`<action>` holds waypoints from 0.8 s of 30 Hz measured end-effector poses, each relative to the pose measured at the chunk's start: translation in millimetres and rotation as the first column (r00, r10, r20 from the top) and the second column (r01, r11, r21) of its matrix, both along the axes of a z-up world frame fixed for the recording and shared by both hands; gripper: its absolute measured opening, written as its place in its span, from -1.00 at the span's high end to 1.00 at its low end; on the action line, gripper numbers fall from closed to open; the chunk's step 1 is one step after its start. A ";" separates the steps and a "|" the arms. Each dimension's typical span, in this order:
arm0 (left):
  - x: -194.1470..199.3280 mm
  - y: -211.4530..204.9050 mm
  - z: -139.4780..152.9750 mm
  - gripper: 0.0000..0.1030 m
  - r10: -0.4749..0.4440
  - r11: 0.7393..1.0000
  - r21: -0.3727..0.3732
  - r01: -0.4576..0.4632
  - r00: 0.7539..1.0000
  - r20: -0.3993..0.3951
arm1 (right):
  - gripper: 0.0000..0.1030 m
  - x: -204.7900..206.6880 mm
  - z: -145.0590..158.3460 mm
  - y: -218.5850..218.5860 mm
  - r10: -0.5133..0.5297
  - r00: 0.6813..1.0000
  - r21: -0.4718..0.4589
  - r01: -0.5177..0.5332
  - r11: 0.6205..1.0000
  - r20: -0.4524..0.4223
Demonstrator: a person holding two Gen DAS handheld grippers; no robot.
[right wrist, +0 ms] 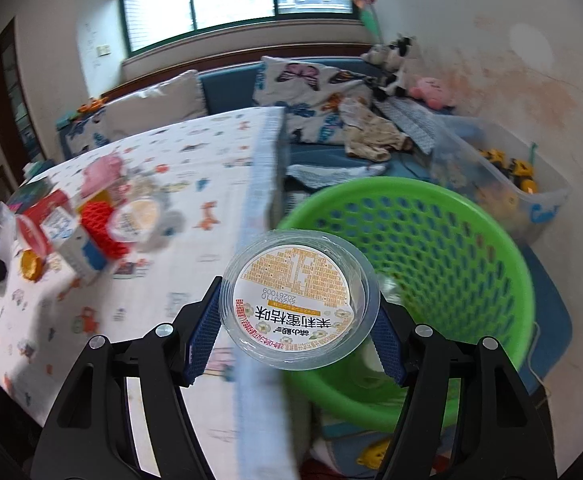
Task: Collect trash
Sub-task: 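Grasp the clear plastic lid with the left gripper while the right grips a round food tub, then drop the lid and tub into the green basket with both grippers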
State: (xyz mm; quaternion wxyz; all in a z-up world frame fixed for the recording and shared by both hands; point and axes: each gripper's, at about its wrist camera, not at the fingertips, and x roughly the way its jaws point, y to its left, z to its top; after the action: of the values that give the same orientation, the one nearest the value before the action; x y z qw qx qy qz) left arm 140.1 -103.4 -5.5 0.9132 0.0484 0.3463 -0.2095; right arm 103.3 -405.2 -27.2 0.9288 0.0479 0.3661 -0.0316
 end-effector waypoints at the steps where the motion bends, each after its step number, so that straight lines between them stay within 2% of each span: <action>1: 2.0 -7.2 2.7 -0.73 -0.012 1.000 -0.003 0.012 1.000 0.002 | -0.32 -1.0 -1.1 -7.5 -0.017 1.000 -0.001 0.017 1.000 -0.003; 9: 19.6 -74.9 19.0 -0.73 -0.107 0.994 -0.022 0.107 0.994 0.011 | -0.34 -4.7 -18.4 -56.3 -0.114 0.993 -0.004 0.114 0.993 -0.043; 13: 26.4 -107.7 25.8 -0.73 -0.150 0.989 -0.016 0.150 0.989 0.021 | -0.54 -8.2 -22.0 -70.8 -0.140 0.989 0.007 0.141 0.990 -0.040; 24: 47.5 -189.0 16.3 -0.74 -0.247 0.969 0.002 0.247 0.969 -0.020 | -0.56 -31.9 -19.8 -92.6 -0.174 0.985 0.024 0.174 0.984 -0.022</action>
State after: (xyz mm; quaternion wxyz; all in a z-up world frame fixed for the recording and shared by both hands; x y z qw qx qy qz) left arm 187.6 -292.4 10.8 0.8765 0.0912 0.3468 -0.3213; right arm 71.4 -497.8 -47.0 0.9182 0.0916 0.3698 -0.1084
